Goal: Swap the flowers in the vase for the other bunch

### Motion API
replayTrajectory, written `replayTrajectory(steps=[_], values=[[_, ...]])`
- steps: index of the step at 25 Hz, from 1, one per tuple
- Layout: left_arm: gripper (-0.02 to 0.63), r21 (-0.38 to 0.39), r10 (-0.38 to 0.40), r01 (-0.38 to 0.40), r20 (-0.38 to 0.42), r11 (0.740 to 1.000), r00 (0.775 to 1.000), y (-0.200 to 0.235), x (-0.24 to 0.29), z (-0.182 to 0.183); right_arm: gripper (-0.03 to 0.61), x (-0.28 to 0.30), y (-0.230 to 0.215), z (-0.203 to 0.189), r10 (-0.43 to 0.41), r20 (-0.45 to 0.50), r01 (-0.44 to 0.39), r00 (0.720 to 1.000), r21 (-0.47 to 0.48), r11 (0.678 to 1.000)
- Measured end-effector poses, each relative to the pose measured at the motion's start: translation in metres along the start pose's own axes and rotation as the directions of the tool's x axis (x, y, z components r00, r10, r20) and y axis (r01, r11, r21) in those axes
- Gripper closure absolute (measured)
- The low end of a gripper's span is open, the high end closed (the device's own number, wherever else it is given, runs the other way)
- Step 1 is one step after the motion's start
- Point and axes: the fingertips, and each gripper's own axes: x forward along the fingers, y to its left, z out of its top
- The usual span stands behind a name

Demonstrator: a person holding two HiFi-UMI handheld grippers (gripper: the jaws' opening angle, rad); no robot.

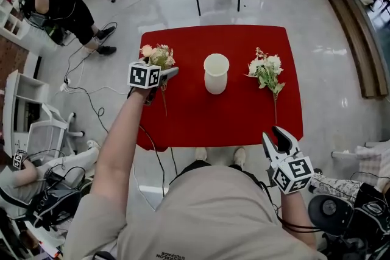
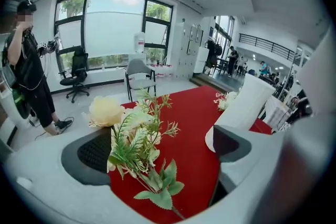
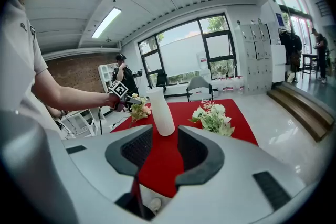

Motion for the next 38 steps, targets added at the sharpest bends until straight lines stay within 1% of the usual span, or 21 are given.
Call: replayTrajectory(steps=[2,3,6,9,10,11,13,15,18,23,25,29,33,34,35,38], values=[[0.027,0.013,0.010,-0.010,-0.003,1.000,1.000,-0.003,-0.004,0.003,0.425,-0.001,-0.002,0.002,0.009,-0.001,-0.009,1.000,-0.003,1.000],[0.026,0.034,0.019,-0.019,-0.014,0.999,1.000,-0.004,-0.007,0.003,0.425,-0.001,-0.002,0.004,0.014,-0.002,-0.014,1.000,-0.005,1.000],[0.026,0.158,0.058,-0.047,-0.068,0.986,0.996,-0.010,-0.013,-0.001,0.425,-0.001,-0.002,0.008,0.033,-0.004,-0.033,0.999,-0.010,0.999],[0.027,0.279,0.095,-0.056,-0.128,0.959,0.987,-0.015,-0.015,-0.008,0.425,0.001,-0.004,0.010,0.053,-0.006,-0.053,0.999,-0.015,0.999],[0.026,0.309,0.107,-0.057,-0.147,0.949,0.983,-0.016,-0.015,-0.011,0.425,0.002,-0.005,0.010,0.059,-0.006,-0.059,0.998,-0.016,0.998],[0.026,0.326,0.115,-0.058,-0.161,0.944,0.980,-0.016,-0.015,-0.014,0.425,0.003,-0.006,0.011,0.064,-0.007,-0.064,0.998,-0.017,0.998],[0.026,0.332,0.121,-0.056,-0.180,0.942,0.976,-0.017,-0.016,-0.018,0.425,0.004,-0.009,0.011,0.074,-0.009,-0.074,0.997,-0.019,0.997],[0.026,0.306,0.117,-0.057,-0.181,0.950,0.977,-0.017,-0.018,-0.021,0.425,0.005,-0.013,0.012,0.083,-0.008,-0.084,0.996,-0.022,0.996],[0.026,0.244,0.114,-0.072,-0.162,0.967,0.980,-0.016,-0.021,-0.021,0.425,0.007,-0.019,0.014,0.097,-0.008,-0.097,0.995,-0.028,0.995],[0.028,0.212,0.128,-0.097,-0.140,0.973,0.982,-0.019,-0.031,-0.018,0.425,0.009,-0.024,0.017,0.123,-0.014,-0.124,0.992,-0.040,0.992],[0.028,0.184,0.123,-0.099,-0.124,0.978,0.985,-0.023,-0.036,-0.015,0.425,0.009,-0.026,0.019,0.136,-0.015,-0.137,0.991,-0.046,0.990],[0.028,0.094,0.109,-0.103,-0.066,0.990,0.992,-0.038,-0.048,-0.009,0.425,0.007,-0.035,0.020,0.167,-0.018,-0.168,0.986,-0.058,0.984],[0.037,-0.011,0.076,-0.076,0.007,0.997,0.997,-0.062,-0.061,-0.007,0.425,0.003,-0.045,0.018,0.197,-0.021,-0.198,0.980,-0.073,0.977],[0.054,-0.046,0.069,-0.067,0.033,0.997,0.997,-0.067,-0.066,-0.006,0.425,0.003,-0.046,0.018,0.204,-0.023,-0.205,0.979,-0.078,0.976],[0.085,-0.080,0.066,-0.061,0.060,0.995,0.996,-0.071,-0.073,-0.006,0.425,0.004,-0.046,0.017,0.212,-0.024,-0.213,0.977,-0.082,0.974],[0.201,-0.164,0.095,-0.071,0.144,0.984,0.985,-0.086,-0.097,-0.007,0.425,0.001,-0.047,0.016,0.234,-0.031,-0.236,0.972,-0.089,0.968]])
